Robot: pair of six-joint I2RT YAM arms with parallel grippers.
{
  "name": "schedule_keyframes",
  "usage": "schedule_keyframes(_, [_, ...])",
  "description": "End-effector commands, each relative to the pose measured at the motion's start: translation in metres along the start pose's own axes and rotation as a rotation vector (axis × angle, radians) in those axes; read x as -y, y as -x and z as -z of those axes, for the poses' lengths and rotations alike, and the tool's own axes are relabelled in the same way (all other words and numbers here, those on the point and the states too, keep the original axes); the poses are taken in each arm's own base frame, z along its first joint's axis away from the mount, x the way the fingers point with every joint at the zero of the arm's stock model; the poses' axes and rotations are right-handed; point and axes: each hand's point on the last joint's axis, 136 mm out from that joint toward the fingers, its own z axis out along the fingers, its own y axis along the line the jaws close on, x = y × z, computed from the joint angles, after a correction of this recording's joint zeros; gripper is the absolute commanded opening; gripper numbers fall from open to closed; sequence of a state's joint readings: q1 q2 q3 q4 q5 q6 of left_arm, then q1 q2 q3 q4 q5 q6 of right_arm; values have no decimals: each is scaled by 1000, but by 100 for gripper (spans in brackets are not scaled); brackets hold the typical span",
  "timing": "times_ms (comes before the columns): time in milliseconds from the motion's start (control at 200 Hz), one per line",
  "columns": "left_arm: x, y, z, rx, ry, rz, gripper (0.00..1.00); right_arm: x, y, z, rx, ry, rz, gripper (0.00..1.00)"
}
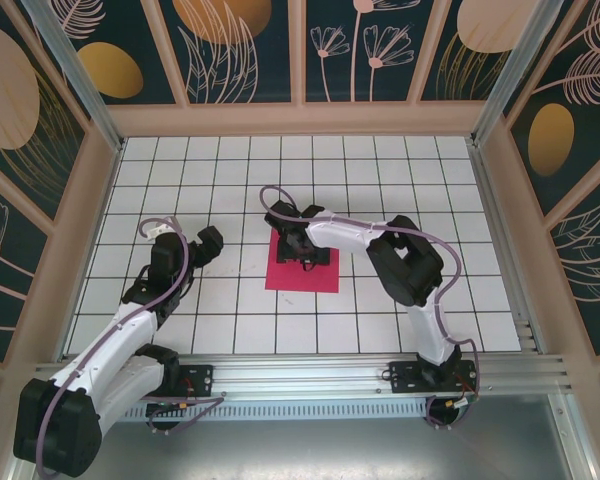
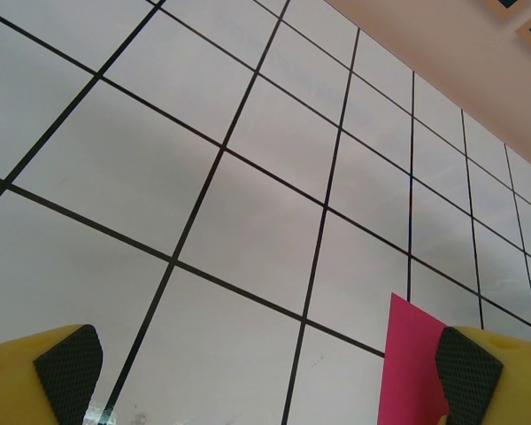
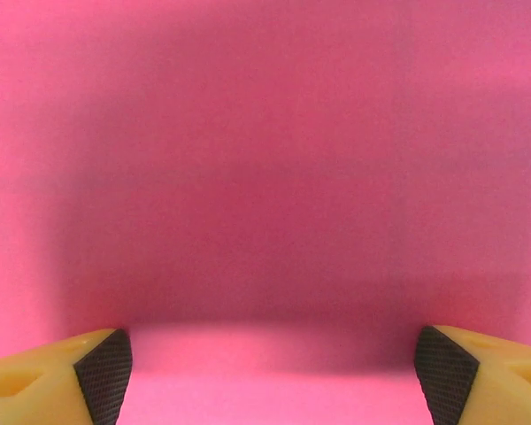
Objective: Fold a paper plane with a square sheet of paper (pick it up from the middle)
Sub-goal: Fold the square sheet of paper in half at the center of the table.
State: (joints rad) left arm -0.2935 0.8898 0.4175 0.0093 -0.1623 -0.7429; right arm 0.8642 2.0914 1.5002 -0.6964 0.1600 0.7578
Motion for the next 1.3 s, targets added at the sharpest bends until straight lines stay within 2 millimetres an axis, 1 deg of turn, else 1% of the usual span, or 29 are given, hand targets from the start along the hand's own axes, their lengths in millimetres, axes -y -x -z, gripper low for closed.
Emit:
schedule_keyframes(0, [-2,-1,0,6,-4,-21,99,3,-16,-16,-56,-30,20,85])
schedule_keyframes(100, [-2,-2,0,1,-4,-25,99,7,-22,-22,-75,-27,23,84])
schedule_keyframes(175, [-1,-3,0,-3,-7,-25,99,9,-25,-23,-79,-27,27,82])
schedule_keyframes(340, [-1,-3,0,-8,-10,-23,99,12,-20,-19,-61,-47,43,77])
schedule_keyframes(390, [0,-5,-1,-13,-14,-22,98,13,-18,-18,-54,-57,49,74])
schedule_keyframes(630, [-1,-9,-3,-36,-12,-11,99,8,-12,-14,-42,-46,63,69])
schedule_keyframes(735, [-1,-10,-3,-40,-11,-11,99,4,-8,-9,-32,-36,73,67])
schedule_keyframes(810, [0,-10,-2,-40,-14,-10,98,-1,-3,1,-15,-12,77,61])
schedule_keyframes(956, [4,-10,-2,-47,-32,-1,98,-10,12,27,38,51,71,56])
schedule_keyframes(1041, [6,-9,-2,-50,-40,1,99,-16,17,40,53,110,66,55])
schedule_keyframes(1101, [7,-10,-2,-52,-44,3,98,-21,19,49,57,164,58,50])
schedule_keyframes(1181, [7,-10,-2,-55,-45,6,99,-26,22,61,65,237,42,49])
schedule_keyframes(1276, [9,-9,-1,-55,-52,12,98,-23,28,69,86,274,22,47])
schedule_keyframes(1291, [9,-9,-1,-55,-52,14,98,-26,27,71,73,296,20,47])
